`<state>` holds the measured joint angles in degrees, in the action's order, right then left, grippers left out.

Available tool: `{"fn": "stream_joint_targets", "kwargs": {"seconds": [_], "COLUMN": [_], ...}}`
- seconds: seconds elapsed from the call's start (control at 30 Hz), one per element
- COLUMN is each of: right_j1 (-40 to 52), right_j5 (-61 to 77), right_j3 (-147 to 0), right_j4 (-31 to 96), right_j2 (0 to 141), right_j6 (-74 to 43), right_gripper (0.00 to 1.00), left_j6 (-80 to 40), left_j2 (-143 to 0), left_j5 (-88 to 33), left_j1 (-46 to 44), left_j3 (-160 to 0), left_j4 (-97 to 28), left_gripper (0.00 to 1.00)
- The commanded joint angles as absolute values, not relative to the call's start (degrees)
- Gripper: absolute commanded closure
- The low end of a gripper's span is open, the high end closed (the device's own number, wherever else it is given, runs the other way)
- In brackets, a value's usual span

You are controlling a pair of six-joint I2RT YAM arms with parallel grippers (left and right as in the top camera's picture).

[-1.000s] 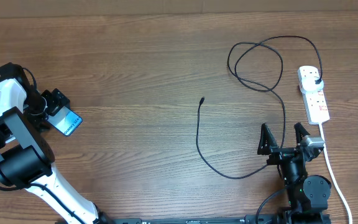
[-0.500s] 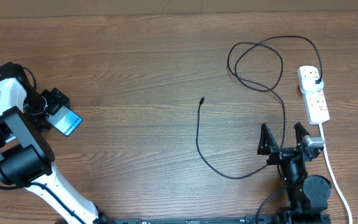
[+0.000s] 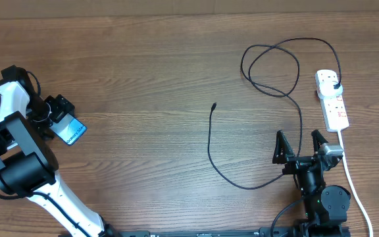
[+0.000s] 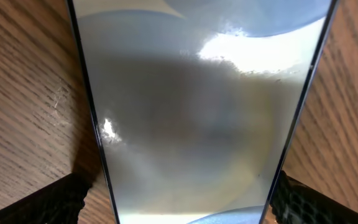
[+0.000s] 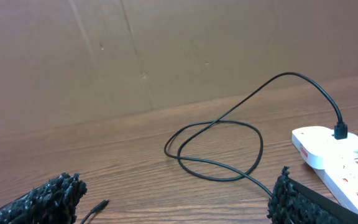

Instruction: Plug charger to phone and switch on socket

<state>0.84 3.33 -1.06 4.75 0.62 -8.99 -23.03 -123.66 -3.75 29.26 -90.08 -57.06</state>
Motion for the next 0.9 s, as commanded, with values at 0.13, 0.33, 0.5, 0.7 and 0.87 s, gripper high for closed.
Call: {"fn": "stream_joint_targets", "kwargs": {"seconds": [0.13, 0.33, 0.5, 0.7, 0.87], "right_j1": [1.17, 1.17, 1.17, 1.17, 1.17], "right_j5": [2.61, 2.61, 2.61, 2.61, 2.61], "right_j3": [-0.45, -0.45, -0.45, -0.45, -0.45], "right_j4": [4.62, 4.62, 4.62, 4.62, 4.62], "right_j2": [0.16, 0.16, 0.16, 0.16, 0.16], "right_j6": [-9.15, -9.15, -9.15, -9.15, -9.15], "right_gripper": [0.0, 0.0, 0.0, 0.0, 0.0], "left_j6": [-23.99, -23.77, -23.77, -23.77, -23.79], "left_j2": [-129.14, -130.76, -130.74, -130.72, -130.72], "left_j5": [-3.4, -2.22, -1.61, -1.3, -1.58], "left_j1": [29.23, 29.23, 29.23, 29.23, 29.21], "left_j3": [-89.73, -89.73, -89.73, -89.91, -92.58], "left_j4": [-57.98, -57.87, -57.56, -57.67, -60.25], "left_gripper": [0.05, 0.15, 0.19, 0.16, 0.18]}}
